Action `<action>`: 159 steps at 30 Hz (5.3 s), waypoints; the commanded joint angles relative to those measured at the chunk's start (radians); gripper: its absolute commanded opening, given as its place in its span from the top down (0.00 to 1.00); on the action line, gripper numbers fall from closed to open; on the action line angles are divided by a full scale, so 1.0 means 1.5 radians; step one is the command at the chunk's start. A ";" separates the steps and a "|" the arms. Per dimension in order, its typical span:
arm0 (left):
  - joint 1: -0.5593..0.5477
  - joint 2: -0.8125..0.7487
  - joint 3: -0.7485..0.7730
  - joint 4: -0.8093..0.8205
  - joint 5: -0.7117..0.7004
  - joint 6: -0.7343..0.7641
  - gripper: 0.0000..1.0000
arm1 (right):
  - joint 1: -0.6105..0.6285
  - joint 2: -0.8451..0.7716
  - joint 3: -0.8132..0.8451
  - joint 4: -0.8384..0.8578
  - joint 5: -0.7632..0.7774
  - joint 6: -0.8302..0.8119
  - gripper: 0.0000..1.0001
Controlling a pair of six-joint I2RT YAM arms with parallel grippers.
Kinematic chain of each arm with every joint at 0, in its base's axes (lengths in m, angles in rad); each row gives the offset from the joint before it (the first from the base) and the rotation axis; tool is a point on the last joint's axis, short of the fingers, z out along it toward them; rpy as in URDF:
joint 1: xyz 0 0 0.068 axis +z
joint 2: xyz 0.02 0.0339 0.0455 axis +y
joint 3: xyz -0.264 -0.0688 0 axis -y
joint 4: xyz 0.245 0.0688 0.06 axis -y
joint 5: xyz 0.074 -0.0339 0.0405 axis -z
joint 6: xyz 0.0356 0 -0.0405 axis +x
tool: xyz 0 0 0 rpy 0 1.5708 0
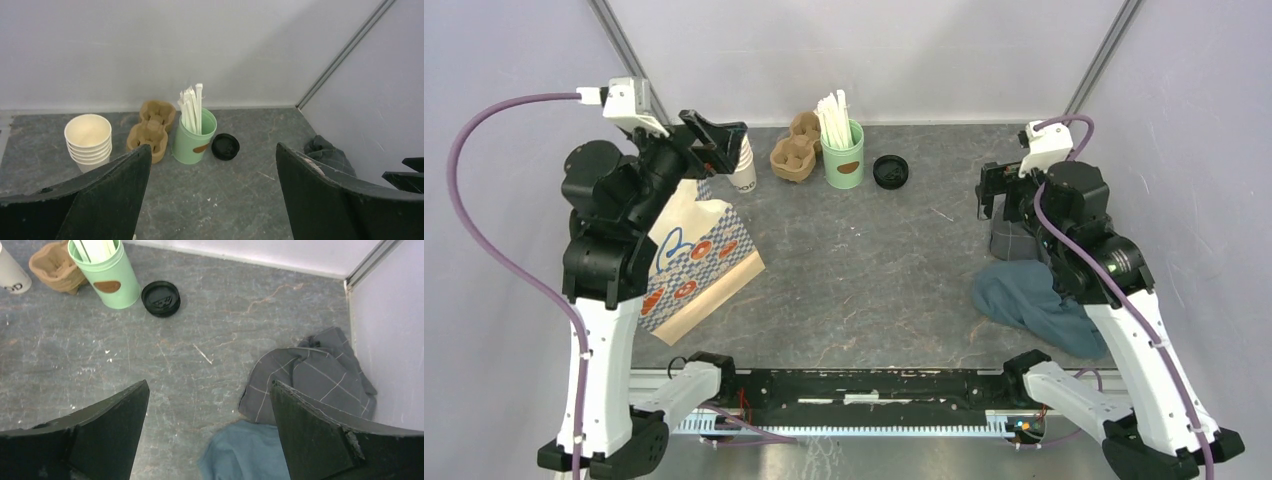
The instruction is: Pack the takeout coffee
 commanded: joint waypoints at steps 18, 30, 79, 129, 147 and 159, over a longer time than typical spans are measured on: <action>-0.076 0.525 0.320 -0.334 -0.242 0.049 0.09 | -0.023 0.085 -0.067 0.024 -0.230 0.006 0.02; -0.001 0.788 0.561 -0.340 -0.350 0.037 0.23 | -0.005 0.119 -0.109 0.038 -0.285 -0.025 0.02; 0.028 0.826 0.561 -0.324 -0.297 0.082 0.98 | 0.016 0.171 -0.094 0.057 -0.260 -0.027 0.02; -0.268 0.524 0.360 -0.317 -0.428 0.117 0.98 | 0.028 0.149 -0.082 0.040 -0.247 -0.011 0.02; -0.667 0.466 -0.083 -0.100 -0.465 -0.056 0.98 | -0.041 0.054 -0.142 -0.025 -0.079 0.060 0.02; -0.715 0.481 -0.141 -0.013 -0.419 -0.035 0.98 | -0.083 0.070 -0.171 -0.012 -0.156 0.054 0.02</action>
